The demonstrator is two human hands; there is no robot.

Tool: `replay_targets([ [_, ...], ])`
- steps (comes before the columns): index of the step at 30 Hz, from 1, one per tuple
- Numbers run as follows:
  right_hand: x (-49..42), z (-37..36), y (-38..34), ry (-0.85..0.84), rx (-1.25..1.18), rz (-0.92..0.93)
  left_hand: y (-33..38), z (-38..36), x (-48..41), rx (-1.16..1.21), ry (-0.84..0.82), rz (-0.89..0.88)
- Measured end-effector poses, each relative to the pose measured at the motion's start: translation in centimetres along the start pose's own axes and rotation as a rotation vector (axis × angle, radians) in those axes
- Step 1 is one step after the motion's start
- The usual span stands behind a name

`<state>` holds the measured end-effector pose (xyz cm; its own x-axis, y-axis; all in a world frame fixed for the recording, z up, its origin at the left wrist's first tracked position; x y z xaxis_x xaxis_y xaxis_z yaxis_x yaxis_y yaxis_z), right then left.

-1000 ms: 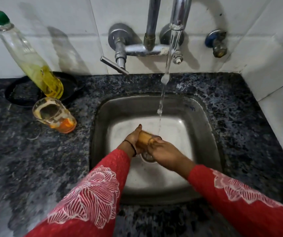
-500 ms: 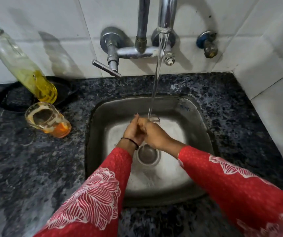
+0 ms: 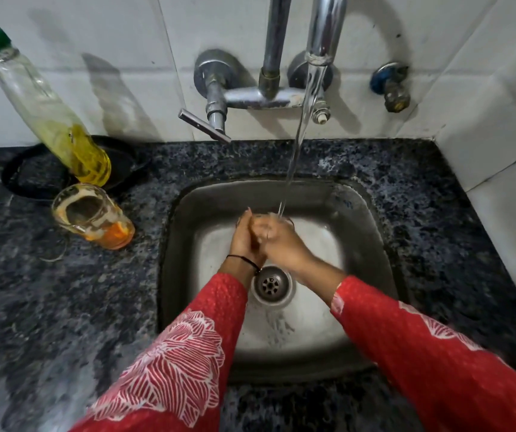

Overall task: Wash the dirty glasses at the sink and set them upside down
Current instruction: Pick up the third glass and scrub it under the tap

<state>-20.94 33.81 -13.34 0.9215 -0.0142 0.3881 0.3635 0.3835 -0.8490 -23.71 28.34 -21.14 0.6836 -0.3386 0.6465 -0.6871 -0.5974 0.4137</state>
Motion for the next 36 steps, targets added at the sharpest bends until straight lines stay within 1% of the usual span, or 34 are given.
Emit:
replay_targets([
  [2, 0.7, -0.2, 0.3, -0.156, 0.767, 0.230, 0.2, 0.2, -0.2, -0.026, 0.047, 0.053],
  [3, 0.6, 0.5, 0.6, -0.184, 1.002, 0.289, 0.3, 0.3, -0.3, -0.043, 0.063, 0.085],
  [4, 0.5, 1.3, 0.5, -0.153, 1.120, 0.318, 0.4, 0.2, -0.4, -0.039, 0.065, 0.099],
  [5, 0.1, 1.7, 0.6, -0.122, 1.155, 0.322, 0.5, 0.0, -0.5, -0.043, 0.058, 0.096],
  [6, -0.3, 1.7, 0.4, -0.078, 1.112, 0.293, 0.5, -0.1, -0.5, -0.042, 0.038, 0.083],
  [7, -0.6, 1.9, -0.1, 0.009, 0.885, 0.215, 0.4, -0.5, -0.5, -0.035, 0.012, 0.060],
  [8, -1.2, 2.0, -0.2, 0.107, 0.529, 0.090, 0.3, -0.8, -0.3, -0.028, -0.006, 0.020],
  [9, -1.5, 1.6, -0.2, 0.181, 0.104, -0.047, 0.2, -0.9, -0.4, -0.017, -0.015, -0.028],
  [10, -1.6, 1.1, 0.2, 0.228, -0.230, -0.178, 0.0, -0.9, -0.8, -0.004, -0.030, -0.071],
  [11, -1.7, 0.4, 0.3, 0.270, -0.383, -0.230, -0.1, -0.8, -1.3, -0.019, -0.028, -0.095],
  [12, -1.7, -0.1, 0.6, 0.271, -0.398, -0.224, -0.2, -0.7, -1.5, -0.071, -0.020, -0.091],
  [14, -0.8, -0.6, 1.8, 0.221, -0.263, -0.104, 0.5, -0.8, -1.1, -0.232, -0.014, -0.039],
  [15, 0.0, -0.5, 2.0, 0.185, -0.072, 0.003, 0.7, -0.9, -0.7, -0.295, -0.009, 0.037],
  [16, 0.6, 0.2, 2.6, 0.173, 0.205, 0.125, 0.8, -0.9, -0.4, -0.315, -0.006, 0.115],
  [17, 1.0, 0.8, 2.4, 0.116, 0.445, 0.274, 0.9, -0.8, -0.1, -0.330, 0.003, 0.168],
  [18, 1.1, 0.8, 2.4, 0.003, 0.692, 0.364, 1.0, -0.6, 0.2, -0.345, 0.000, 0.200],
  [19, 1.1, 0.8, 2.3, -0.091, 0.924, 0.397, 1.0, -0.4, 0.3, -0.345, -0.004, 0.210],
  [20, 1.0, 1.1, 2.1, -0.107, 1.008, 0.362, 0.8, -0.2, 0.4, -0.322, -0.020, 0.219],
  [21, 0.6, 0.9, 2.0, -0.062, 1.008, 0.351, 0.7, -0.3, 0.4, -0.280, -0.041, 0.211],
  [22, 0.5, 0.7, 1.2, 0.014, 0.885, 0.315, 0.6, -0.3, 0.6, -0.236, -0.058, 0.190],
  [23, -0.1, 0.7, 0.9, 0.111, 0.656, 0.196, 0.8, -0.5, 0.6, -0.196, -0.075, 0.149],
  [24, -0.5, 0.6, 0.7, 0.216, 0.340, 0.043, 0.8, -0.7, 0.6, -0.152, -0.086, 0.106],
  [25, -0.7, 0.2, 0.8, 0.274, 0.009, -0.082, 0.8, -0.7, 0.3, -0.127, -0.077, 0.072],
  [26, -0.8, -0.3, 0.7, 0.311, -0.192, -0.151, 0.6, -0.7, 0.2, -0.127, -0.069, 0.059],
  [27, -1.0, -0.4, 0.6, 0.327, -0.239, -0.131, 0.4, -0.5, 0.0, -0.155, -0.057, 0.064],
  [28, -0.8, -0.5, 0.7, 0.295, -0.181, -0.096, 0.3, -0.5, 0.1, -0.187, -0.043, 0.093],
  [29, -0.3, -0.6, 0.5, 0.193, -0.094, -0.028, 0.1, -0.5, 0.2, -0.204, -0.027, 0.138],
  [30, 0.2, -0.7, 0.8, 0.066, 0.149, 0.089, 0.0, -0.3, 0.3, -0.200, -0.013, 0.184],
  [31, 0.7, -0.6, 0.9, -0.074, 0.551, 0.232, -0.1, -0.1, 0.3, -0.185, -0.002, 0.219],
  [32, 1.0, 0.1, 1.1, -0.101, 0.941, 0.357, -0.1, 0.3, 0.3, -0.190, 0.013, 0.242],
  [33, 1.3, 0.7, 1.4, -0.064, 1.200, 0.479, -0.1, 0.5, 0.4, -0.191, 0.023, 0.253],
  [34, 1.3, 1.0, 1.6, -0.010, 1.326, 0.584, -0.2, 0.5, 0.5, -0.195, 0.015, 0.260],
  [35, 1.6, 1.4, 1.1, 0.045, 1.297, 0.613, -0.4, 0.6, 0.6, -0.199, 0.006, 0.264],
  [36, 1.6, 1.3, 1.0, 0.072, 1.214, 0.581, -0.5, 0.5, 0.6, -0.186, -0.010, 0.263],
])
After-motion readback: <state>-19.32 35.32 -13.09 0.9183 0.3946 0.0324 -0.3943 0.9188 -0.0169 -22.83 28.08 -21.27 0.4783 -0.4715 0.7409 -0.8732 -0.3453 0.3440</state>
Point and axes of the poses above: each hand's wrist, its own x-axis away from the middle knuckle, its own z-axis out of the back of the hand, y = z × x, the point moved 5 cm from there along -x, towards the middle knuckle, and after that the axes turned 1 degree about x, right-handed, at the moved point
